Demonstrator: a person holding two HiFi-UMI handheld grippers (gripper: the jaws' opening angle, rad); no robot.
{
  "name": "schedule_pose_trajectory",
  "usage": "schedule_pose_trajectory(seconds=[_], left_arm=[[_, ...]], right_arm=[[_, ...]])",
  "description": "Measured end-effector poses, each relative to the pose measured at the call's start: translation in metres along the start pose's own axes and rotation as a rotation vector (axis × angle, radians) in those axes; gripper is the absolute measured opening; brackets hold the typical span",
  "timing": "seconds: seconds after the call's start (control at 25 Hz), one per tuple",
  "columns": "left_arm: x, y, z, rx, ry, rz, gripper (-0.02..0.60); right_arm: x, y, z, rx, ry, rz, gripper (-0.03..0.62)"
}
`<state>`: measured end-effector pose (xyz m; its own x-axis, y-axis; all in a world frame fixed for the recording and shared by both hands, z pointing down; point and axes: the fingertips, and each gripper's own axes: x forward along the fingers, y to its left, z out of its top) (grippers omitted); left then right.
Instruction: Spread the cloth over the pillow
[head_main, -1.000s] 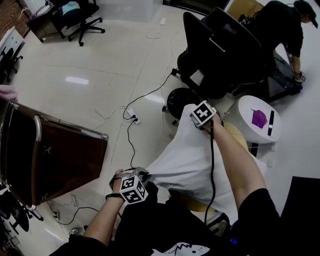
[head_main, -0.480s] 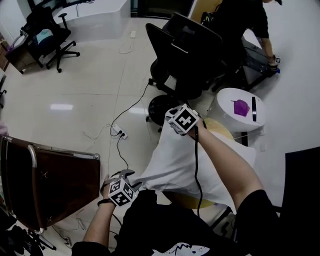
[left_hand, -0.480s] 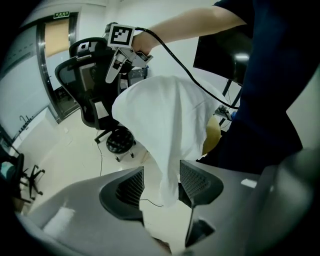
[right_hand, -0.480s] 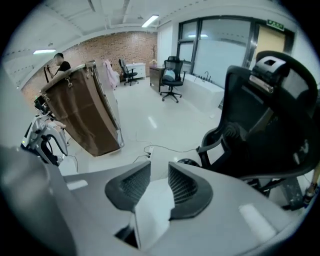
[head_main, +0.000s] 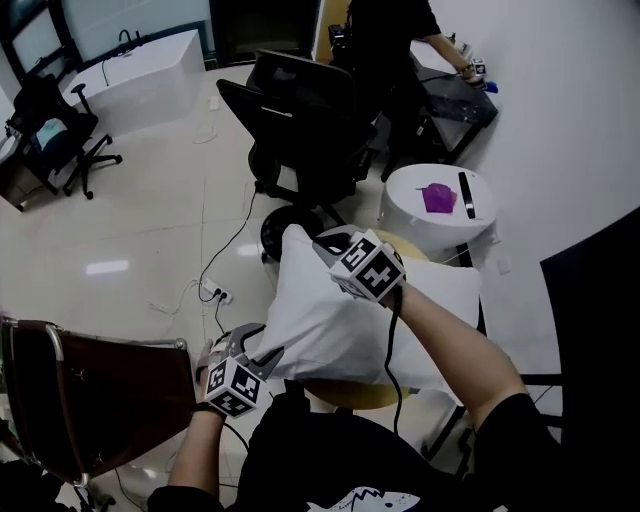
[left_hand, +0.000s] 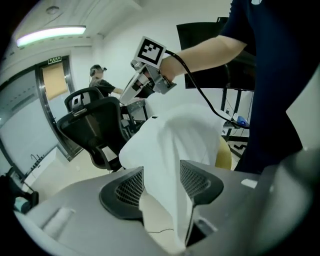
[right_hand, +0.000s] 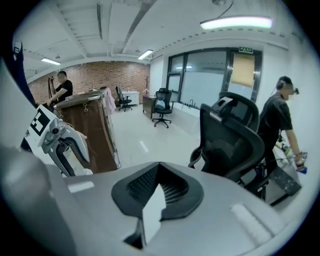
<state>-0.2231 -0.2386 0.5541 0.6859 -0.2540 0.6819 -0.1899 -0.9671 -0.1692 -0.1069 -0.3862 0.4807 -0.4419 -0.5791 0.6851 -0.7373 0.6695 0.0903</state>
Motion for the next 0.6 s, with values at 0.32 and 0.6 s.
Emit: schedule_pose_trajectory(seconds=[0.32, 0.6], left_arm=[[0.004, -0.029, 0.093, 0.103, -0.068, 0.038, 0.153], [0.015, -0.09, 0.146, 0.152, -0.146, 0.017, 0.178]], right_arm=[[-0.143, 0.009, -0.064, 0.14, -0.151, -0.105, 0.008], [-0.241, 0.045, -0.16, 0.265, -0.209, -0.225, 0.008]])
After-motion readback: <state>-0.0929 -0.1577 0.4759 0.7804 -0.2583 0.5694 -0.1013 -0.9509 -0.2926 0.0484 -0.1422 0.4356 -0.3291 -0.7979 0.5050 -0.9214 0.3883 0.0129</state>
